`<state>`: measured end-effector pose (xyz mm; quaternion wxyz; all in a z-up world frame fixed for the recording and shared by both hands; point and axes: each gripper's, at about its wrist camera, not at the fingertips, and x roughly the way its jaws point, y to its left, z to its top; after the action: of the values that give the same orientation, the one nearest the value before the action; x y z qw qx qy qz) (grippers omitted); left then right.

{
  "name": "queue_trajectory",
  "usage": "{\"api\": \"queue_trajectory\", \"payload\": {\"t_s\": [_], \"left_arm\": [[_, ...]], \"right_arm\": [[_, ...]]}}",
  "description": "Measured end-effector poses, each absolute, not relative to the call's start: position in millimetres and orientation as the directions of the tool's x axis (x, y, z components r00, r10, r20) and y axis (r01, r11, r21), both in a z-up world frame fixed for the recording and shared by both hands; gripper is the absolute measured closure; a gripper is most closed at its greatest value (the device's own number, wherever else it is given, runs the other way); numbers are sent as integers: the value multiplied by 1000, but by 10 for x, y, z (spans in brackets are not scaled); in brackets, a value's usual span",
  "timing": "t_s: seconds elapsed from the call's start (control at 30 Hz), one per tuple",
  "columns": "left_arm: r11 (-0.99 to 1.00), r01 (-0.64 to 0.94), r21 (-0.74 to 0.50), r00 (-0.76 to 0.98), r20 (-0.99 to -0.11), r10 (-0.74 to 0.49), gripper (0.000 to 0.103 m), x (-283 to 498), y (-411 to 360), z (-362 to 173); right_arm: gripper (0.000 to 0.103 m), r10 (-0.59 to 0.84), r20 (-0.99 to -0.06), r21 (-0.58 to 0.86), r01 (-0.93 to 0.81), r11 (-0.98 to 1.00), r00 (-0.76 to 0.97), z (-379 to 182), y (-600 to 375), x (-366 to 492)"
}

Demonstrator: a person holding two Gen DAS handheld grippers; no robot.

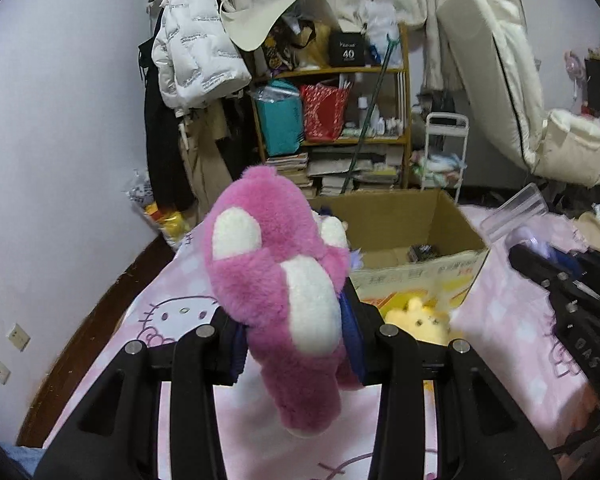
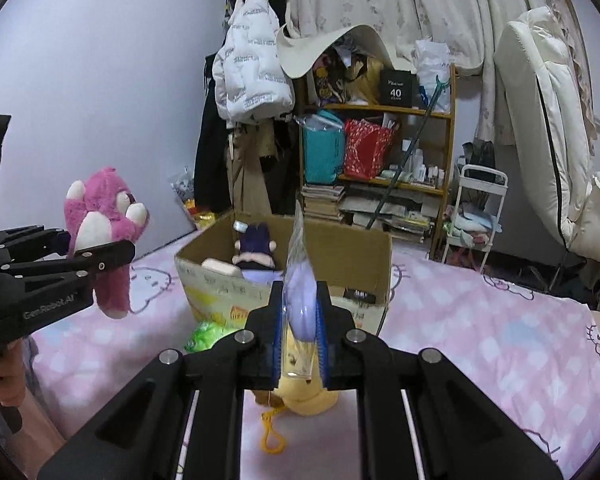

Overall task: Organize soft objects
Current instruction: 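Lift the pink plush and bagged keychain over the box with both tools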

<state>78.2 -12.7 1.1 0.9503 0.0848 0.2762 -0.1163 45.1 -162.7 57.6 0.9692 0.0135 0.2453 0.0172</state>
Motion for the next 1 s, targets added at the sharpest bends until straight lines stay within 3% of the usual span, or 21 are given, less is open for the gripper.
{"api": "queue_trajectory", "payload": {"t_s": [0.5, 0.73, 0.83, 1.0], "left_arm": [[949, 263, 172, 900, -399, -177, 64, 1018, -270, 643], [949, 291, 119, 920, -306, -243, 64, 1178, -308, 782], [950, 292, 115, 926, -281, -251, 64, 1196, -323, 717], [948, 299, 111, 915, -314, -251, 64, 1301, -344, 510]], "right_arm": [[89, 19, -381, 9, -18, 1000, 924, 997, -1721, 710], [89, 15, -323, -7, -18, 1000, 946, 1203, -1798, 908], [89, 21, -334, -5, -24, 1000, 942, 1173, -1826, 990], [88, 30, -385, 21, -24, 1000, 922, 939, -1866, 1109]]}}
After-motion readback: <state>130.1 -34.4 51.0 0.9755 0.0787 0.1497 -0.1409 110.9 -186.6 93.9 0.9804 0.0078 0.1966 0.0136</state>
